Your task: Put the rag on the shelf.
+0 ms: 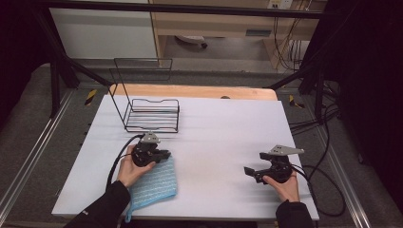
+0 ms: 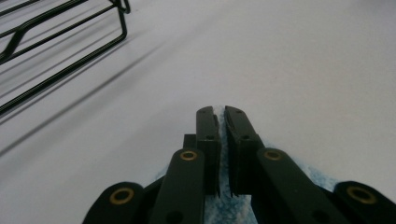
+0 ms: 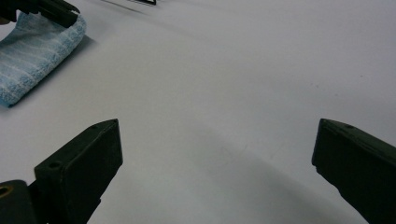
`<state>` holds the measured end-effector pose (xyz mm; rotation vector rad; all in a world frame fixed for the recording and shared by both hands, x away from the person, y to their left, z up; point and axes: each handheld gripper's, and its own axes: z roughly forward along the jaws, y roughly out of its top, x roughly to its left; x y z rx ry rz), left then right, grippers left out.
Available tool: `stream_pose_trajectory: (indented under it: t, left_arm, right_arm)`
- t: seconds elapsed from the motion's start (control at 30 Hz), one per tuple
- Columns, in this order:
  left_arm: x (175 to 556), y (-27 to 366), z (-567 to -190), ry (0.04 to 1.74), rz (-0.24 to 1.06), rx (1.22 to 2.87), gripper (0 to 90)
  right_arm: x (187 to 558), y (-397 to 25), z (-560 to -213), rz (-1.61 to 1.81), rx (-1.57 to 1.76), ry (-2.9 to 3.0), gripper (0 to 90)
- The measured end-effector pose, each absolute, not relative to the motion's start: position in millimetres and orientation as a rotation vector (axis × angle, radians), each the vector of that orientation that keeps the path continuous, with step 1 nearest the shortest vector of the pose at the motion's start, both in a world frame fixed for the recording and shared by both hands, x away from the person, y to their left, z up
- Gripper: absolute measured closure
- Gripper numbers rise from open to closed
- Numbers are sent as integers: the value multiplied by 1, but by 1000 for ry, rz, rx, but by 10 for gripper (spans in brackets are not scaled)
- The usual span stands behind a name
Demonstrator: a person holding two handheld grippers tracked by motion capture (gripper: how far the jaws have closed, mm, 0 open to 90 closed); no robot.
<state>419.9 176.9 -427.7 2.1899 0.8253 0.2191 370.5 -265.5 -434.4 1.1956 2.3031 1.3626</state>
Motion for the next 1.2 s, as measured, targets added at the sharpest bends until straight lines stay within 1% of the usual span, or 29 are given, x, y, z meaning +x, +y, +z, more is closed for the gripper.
stream_pose_trajectory:
  t: [0.63, 0.83, 0.93, 0.97, 1.07, 1.1, 1.13, 1.17, 1.2]
  left_arm:
    - [427, 112, -430, 728, 191, 2254, 848]
    - [430, 99, -433, 727, 185, 2258, 847]
    - [432, 99, -435, 733, 180, 2257, 821]
    - [432, 100, -434, 733, 192, 2250, 793]
    - [430, 106, -425, 739, 218, 2223, 640]
    - [429, 109, -422, 745, 232, 2219, 540]
    - [427, 112, -418, 751, 248, 2219, 540]
    - [426, 116, -414, 759, 262, 2218, 434]
    - [424, 122, -411, 762, 277, 2223, 392]
  right_arm:
    - [370, -265, -435, 1358, 1186, 2304, 26]
    - [370, -264, -435, 1359, 1185, 2304, 27]
    - [370, -263, -435, 1354, 1186, 2307, 28]
    - [370, -262, -435, 1353, 1190, 2305, 30]
    - [369, -261, -433, 1358, 1172, 2308, 39]
    - [368, -259, -432, 1359, 1174, 2303, 47]
    - [368, -259, -432, 1359, 1174, 2303, 47]
    - [368, -256, -431, 1364, 1174, 2297, 53]
    - [367, -255, -431, 1365, 1173, 2300, 58]
